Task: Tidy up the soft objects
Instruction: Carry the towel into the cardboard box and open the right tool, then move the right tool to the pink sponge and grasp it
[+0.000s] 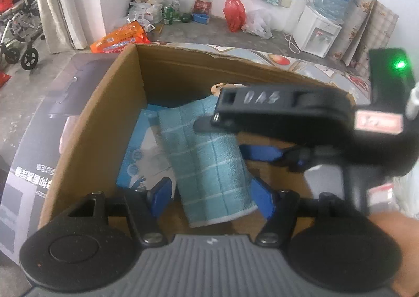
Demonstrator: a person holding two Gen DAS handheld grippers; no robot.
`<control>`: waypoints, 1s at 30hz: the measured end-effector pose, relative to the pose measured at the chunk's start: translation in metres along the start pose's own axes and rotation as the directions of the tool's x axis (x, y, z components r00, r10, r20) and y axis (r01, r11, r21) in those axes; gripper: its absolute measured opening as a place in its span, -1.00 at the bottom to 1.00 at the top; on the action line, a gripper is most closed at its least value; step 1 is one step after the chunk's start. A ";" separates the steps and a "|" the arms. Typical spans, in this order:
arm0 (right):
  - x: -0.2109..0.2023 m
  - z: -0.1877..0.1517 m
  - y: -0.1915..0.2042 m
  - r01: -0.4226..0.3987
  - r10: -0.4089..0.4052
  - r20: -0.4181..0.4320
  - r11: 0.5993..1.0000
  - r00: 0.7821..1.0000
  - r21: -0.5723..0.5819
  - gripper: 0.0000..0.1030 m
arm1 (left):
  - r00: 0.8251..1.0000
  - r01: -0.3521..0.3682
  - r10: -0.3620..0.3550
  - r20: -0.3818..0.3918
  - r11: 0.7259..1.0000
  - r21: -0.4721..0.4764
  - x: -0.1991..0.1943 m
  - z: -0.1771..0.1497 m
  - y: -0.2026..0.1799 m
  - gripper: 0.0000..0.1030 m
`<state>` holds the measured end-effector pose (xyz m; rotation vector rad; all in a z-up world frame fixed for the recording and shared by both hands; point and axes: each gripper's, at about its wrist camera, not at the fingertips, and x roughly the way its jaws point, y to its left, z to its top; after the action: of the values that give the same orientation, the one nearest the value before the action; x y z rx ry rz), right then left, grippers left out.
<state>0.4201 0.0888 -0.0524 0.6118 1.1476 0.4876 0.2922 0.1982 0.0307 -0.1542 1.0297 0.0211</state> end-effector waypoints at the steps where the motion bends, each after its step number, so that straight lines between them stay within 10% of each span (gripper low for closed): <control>1: -0.003 0.001 0.004 -0.002 0.002 0.018 1.000 1.000 -0.016 0.48 | 1.000 0.000 0.000 0.003 1.000 -0.001 -0.002 -0.001 0.000 0.35; 15: -0.121 -0.021 -0.007 -0.233 0.242 0.136 0.969 0.961 -0.082 0.57 | 0.988 0.045 -0.043 0.147 0.999 -0.009 -0.076 -0.025 -0.012 0.53; 30: -0.360 -0.083 -0.127 -0.248 0.271 0.278 0.962 0.921 -0.116 0.59 | 0.937 0.144 -0.237 0.255 0.931 0.337 -0.160 -0.082 -0.157 0.76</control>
<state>0.2259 -0.2201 0.0862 0.7454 0.7657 0.6437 0.1541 0.0399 0.1442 0.0388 0.7064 -0.2921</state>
